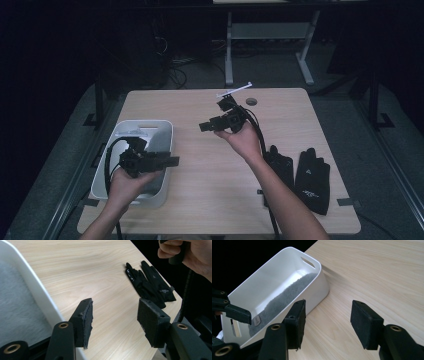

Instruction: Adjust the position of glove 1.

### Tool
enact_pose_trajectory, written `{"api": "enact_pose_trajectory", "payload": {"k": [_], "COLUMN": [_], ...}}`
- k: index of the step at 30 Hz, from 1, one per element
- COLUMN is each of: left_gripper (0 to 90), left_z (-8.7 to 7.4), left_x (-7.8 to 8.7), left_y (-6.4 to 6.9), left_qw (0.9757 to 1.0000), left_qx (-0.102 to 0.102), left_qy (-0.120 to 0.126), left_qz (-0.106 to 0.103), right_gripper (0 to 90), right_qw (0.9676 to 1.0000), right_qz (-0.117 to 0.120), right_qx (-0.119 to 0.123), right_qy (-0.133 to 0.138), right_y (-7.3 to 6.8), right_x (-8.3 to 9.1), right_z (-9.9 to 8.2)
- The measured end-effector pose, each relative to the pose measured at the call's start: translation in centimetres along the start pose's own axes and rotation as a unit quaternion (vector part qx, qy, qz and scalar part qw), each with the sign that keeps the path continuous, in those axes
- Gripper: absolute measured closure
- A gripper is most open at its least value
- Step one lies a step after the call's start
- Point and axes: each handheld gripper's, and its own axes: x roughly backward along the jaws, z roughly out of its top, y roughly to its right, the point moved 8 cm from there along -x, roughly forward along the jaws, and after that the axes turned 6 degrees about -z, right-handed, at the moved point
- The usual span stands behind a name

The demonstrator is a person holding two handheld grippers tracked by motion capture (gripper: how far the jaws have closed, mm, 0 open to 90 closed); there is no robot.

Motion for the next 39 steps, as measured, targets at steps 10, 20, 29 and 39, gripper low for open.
{"api": "enact_pose_trajectory", "payload": {"k": [10,20,29,39], "left_gripper": [45.3,45.1,44.8,44.6], "left_z": [0.4,0.7,0.8,1.0], "left_x": [-1.4,-2.7,-4.1,-5.3], "left_y": [1.2,2.4,3.3,4.4], "left_qw": [0.9998,0.9995,0.9989,0.9982], "left_qx": [-0.013,-0.019,-0.025,-0.030], "left_qy": [-0.007,-0.012,-0.017,-0.020], "left_qz": [-0.013,-0.024,-0.036,-0.047], "right_gripper": [42.8,42.1,41.1,40.6], "right_qw": [0.9999,0.9999,0.9998,0.9993], "right_qz": [-0.009,-0.013,-0.018,-0.032], "right_qx": [0.001,-0.006,-0.010,-0.014], "right_qy": [0.005,0.006,0.007,0.013], "right_y": [1.5,3.3,4.5,6.2], "right_x": [2.5,4.1,5.7,7.5], "right_z": [-1.1,-2.7,-3.8,-5.5]}}
